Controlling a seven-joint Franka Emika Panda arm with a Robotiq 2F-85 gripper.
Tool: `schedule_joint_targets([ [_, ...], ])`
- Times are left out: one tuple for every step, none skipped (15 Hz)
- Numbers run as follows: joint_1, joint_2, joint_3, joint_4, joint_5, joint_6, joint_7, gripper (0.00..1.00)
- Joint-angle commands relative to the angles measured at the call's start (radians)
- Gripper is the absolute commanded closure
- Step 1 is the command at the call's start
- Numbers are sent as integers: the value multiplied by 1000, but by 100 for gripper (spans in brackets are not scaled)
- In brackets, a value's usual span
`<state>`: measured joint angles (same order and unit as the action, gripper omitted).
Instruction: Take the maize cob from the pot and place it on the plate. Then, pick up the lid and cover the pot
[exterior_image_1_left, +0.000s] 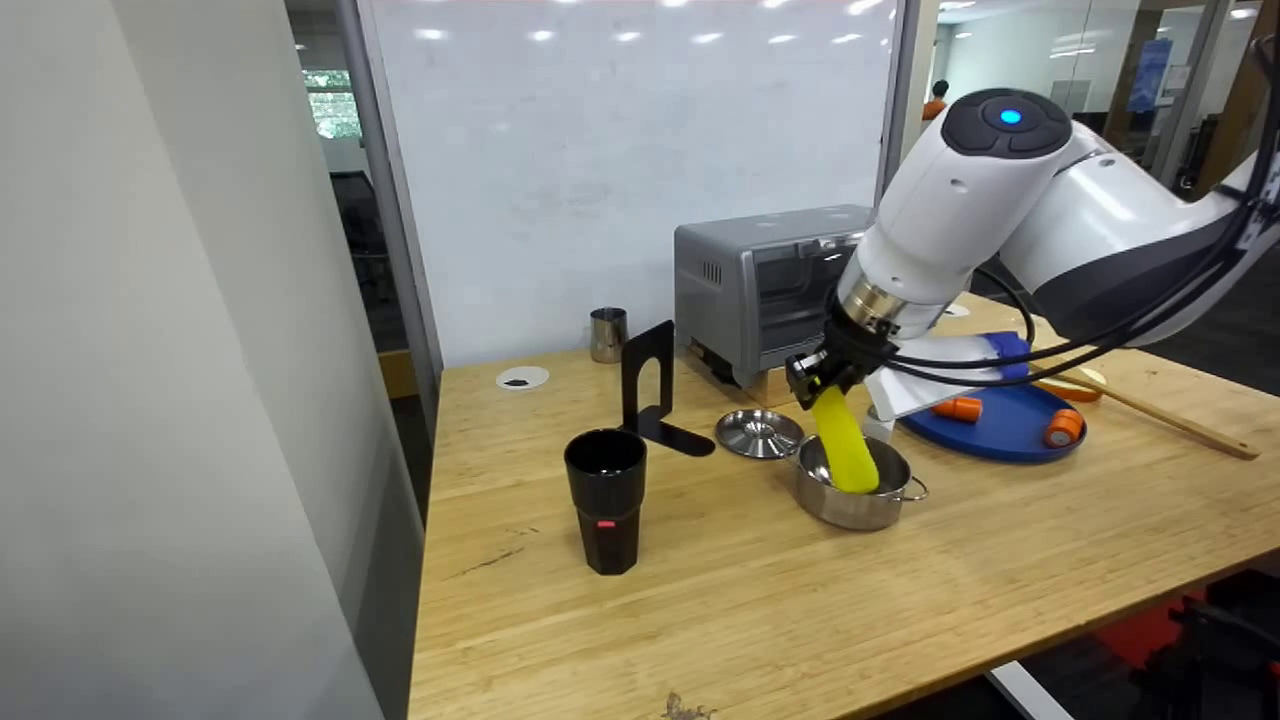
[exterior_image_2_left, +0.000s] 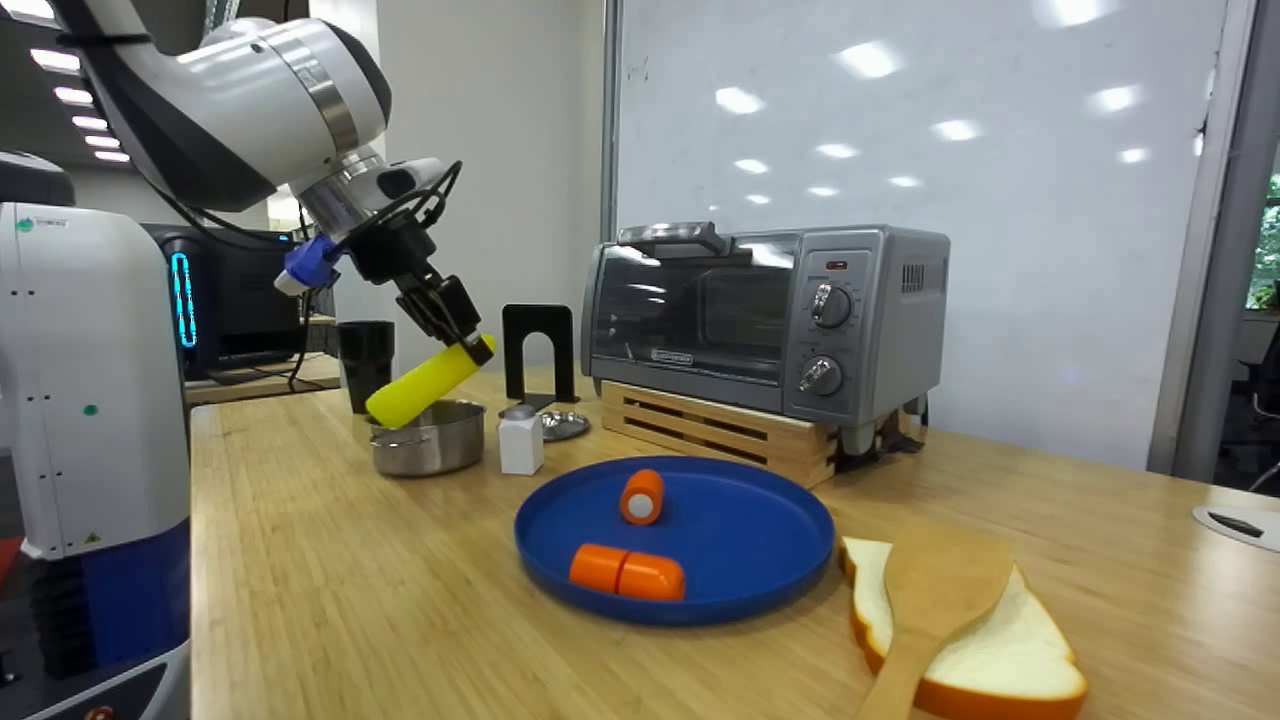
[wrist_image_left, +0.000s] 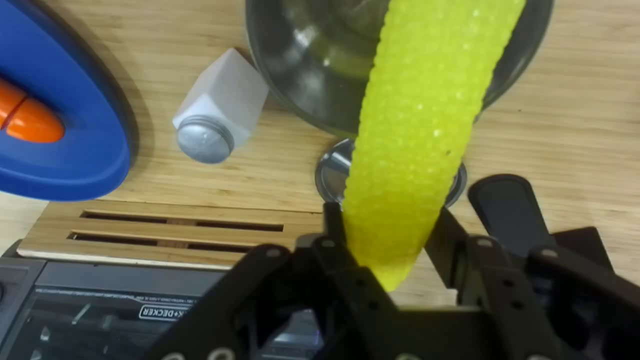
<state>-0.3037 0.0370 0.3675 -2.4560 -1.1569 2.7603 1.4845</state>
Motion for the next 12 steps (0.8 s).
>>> schedule_joint_targets([
  [0, -168, 6, -100, 136, 46, -153, 81],
  [5, -204, -3, -119, 194, 60, -211, 81],
  [11, -245, -17, -142, 248, 70, -264, 81],
  [17, -281, -39, -167, 308, 90, -326, 81],
  [120, -309, -165, -188, 364, 86, -393, 81],
  [130, -339, -204, -215, 437, 96, -470, 81],
  [151, -371, -255, -242, 503, 106, -547, 81],
  [168, -402, -308, -269, 579, 109, -630, 81],
  [173, -432, -350, -291, 653, 102, -708, 81],
  [177, -461, -398, -315, 733, 98, -792, 81],
  [169, -488, -431, -329, 811, 79, -872, 81],
  [164, -510, -470, -341, 888, 65, -956, 81],
])
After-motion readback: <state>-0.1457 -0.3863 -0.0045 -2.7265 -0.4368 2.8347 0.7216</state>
